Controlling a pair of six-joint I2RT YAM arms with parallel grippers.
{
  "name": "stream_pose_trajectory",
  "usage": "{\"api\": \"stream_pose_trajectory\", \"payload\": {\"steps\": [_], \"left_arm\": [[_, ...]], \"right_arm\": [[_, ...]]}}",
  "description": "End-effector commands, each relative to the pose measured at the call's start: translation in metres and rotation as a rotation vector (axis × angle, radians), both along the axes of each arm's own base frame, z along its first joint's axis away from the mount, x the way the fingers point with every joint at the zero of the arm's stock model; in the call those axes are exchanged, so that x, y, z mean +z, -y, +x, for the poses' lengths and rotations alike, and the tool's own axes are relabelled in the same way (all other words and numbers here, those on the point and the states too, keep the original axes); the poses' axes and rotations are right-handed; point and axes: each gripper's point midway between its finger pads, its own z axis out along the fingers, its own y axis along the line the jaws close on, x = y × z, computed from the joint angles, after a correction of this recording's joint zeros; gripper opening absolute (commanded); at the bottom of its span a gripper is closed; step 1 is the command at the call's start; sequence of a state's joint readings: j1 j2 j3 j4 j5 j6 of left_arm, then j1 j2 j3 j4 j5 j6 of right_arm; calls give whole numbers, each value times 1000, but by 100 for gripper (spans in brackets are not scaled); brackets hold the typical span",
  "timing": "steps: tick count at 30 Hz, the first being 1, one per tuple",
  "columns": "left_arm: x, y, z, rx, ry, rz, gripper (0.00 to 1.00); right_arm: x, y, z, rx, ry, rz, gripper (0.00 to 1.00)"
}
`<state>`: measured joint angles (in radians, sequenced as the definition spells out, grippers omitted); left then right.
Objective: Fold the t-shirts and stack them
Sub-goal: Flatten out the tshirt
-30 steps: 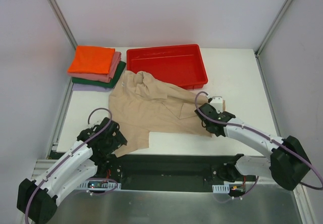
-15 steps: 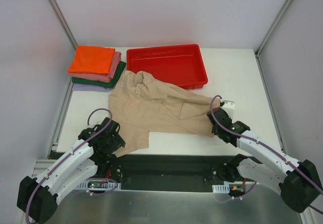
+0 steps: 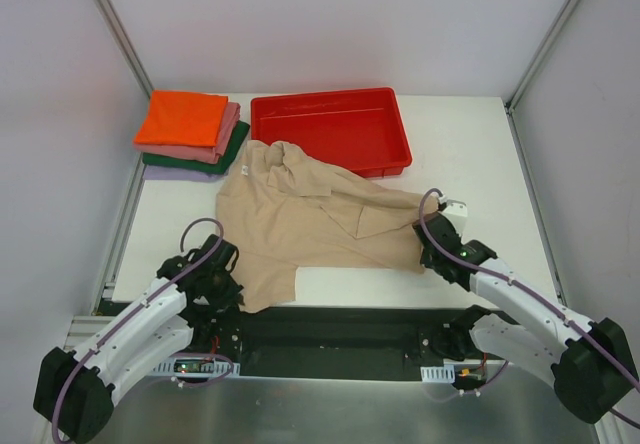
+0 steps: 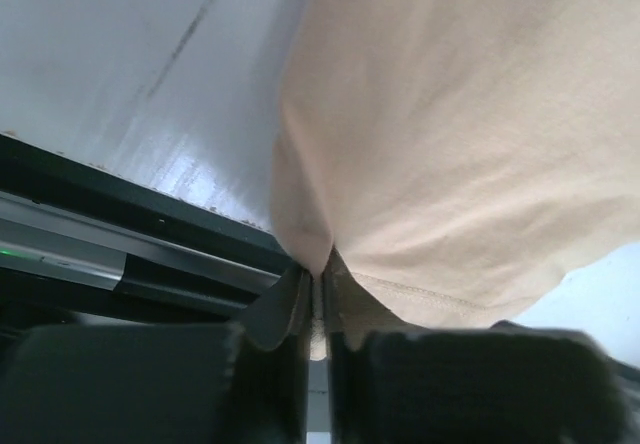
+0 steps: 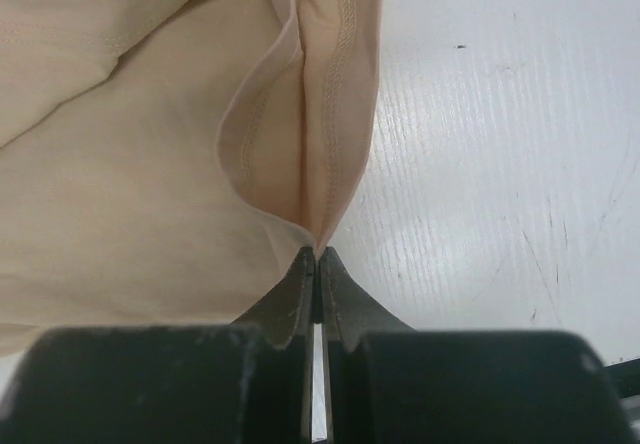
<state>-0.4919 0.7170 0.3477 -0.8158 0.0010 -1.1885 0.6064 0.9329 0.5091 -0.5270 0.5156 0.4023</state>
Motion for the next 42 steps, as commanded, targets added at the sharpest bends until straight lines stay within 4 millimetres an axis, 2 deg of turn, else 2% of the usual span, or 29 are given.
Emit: {"api": "stream_pose_trajectory", "payload": {"steps": [1,3,6,8,9,12,13,16,17,19,22,24,25,28,31,35,39,42], "left_arm": [[9,8,14,-29,87,-37,0],[21,12,22,-43,144,-61,0],[50,19,37,-75,253,-103,0],[81,24,49,-102,348,-132,0],[99,24,56,-111,404,-130,0],[168,21,78,-128,599,-117,0],[205,19,86,-122,692,-122,0],[290,7,97,-106,909,-101,0],[315,2,97,-104,970,-90,0],[366,-7,95,-93,1090,-78,0],[443,-23,80,-82,1274,-79,0],[490,-29,63,-93,1390,-102,0],[520,-36,48,-94,1470,-122,0],[574,-44,20,-132,1618,-145,0],[611,-42,4,-188,1720,-161,0],[650,-42,-12,-224,1829,-182,1],[660,-46,-15,-207,1860,-179,1],[656,-45,-9,-207,1847,-161,1]], "right_arm": [[6,-2,4,-3,33,26,1],[11,-2,5,3,45,36,1],[27,-3,7,13,77,52,1],[45,-3,9,23,110,61,1],[61,-3,11,31,144,74,1],[108,-2,10,56,241,114,1],[128,0,8,64,286,132,1],[180,3,2,89,402,193,0],[206,3,-2,110,459,231,1],[247,0,-13,157,541,305,1],[308,-4,-33,240,648,407,0],[344,-4,-48,294,725,464,1],[361,-3,-56,314,761,493,1],[402,-3,-84,401,833,562,1],[431,-10,-109,510,880,638,1],[455,-19,-138,627,903,734,1],[460,-16,-147,637,921,753,1],[459,-9,-145,603,934,739,1]]}}
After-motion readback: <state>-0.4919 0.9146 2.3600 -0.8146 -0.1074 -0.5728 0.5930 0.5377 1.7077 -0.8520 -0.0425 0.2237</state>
